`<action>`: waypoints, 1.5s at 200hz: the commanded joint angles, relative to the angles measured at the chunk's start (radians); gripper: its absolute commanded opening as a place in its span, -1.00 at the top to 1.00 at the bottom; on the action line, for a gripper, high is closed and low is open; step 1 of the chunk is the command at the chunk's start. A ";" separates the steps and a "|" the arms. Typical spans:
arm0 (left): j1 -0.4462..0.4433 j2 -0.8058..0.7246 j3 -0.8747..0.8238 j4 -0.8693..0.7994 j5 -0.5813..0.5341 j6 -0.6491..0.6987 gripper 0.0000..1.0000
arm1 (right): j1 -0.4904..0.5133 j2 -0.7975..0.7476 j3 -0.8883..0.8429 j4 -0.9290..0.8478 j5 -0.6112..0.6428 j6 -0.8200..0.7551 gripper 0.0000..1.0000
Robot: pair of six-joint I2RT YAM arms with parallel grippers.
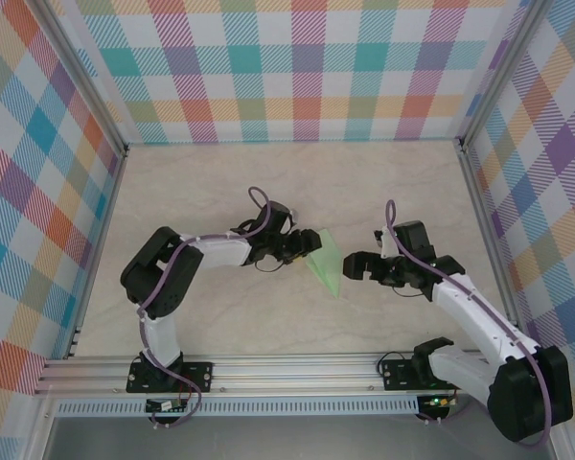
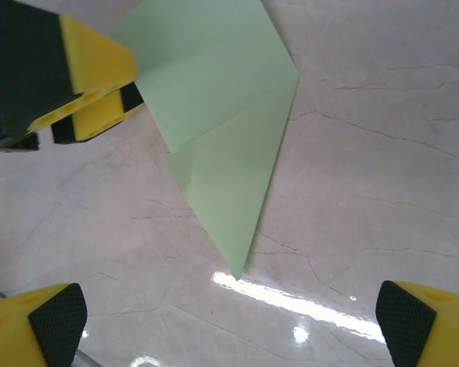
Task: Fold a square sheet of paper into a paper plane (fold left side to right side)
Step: Pick up the paper from the center of the table, then place the paper at the center of the table.
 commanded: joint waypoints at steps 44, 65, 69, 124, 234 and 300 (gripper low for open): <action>-0.005 0.085 0.055 0.095 0.060 0.069 0.25 | -0.071 0.018 -0.042 0.094 -0.123 -0.008 -0.99; 0.019 0.081 0.000 0.178 0.095 0.084 0.54 | -0.088 0.042 -0.054 0.131 -0.157 -0.027 -1.00; 0.025 0.078 -0.015 0.191 0.100 0.086 0.58 | -0.089 0.044 -0.057 0.143 -0.165 -0.027 -0.99; 0.073 -0.027 -0.180 0.308 0.191 0.169 0.90 | -0.091 0.154 -0.057 0.321 -0.250 -0.033 -0.99; 0.091 -0.157 -0.287 0.372 0.343 0.295 0.99 | -0.079 0.573 0.075 0.597 -0.514 -0.085 -0.45; 0.092 -0.156 -0.287 0.376 0.368 0.301 0.99 | -0.078 0.685 0.081 0.692 -0.606 -0.108 -0.26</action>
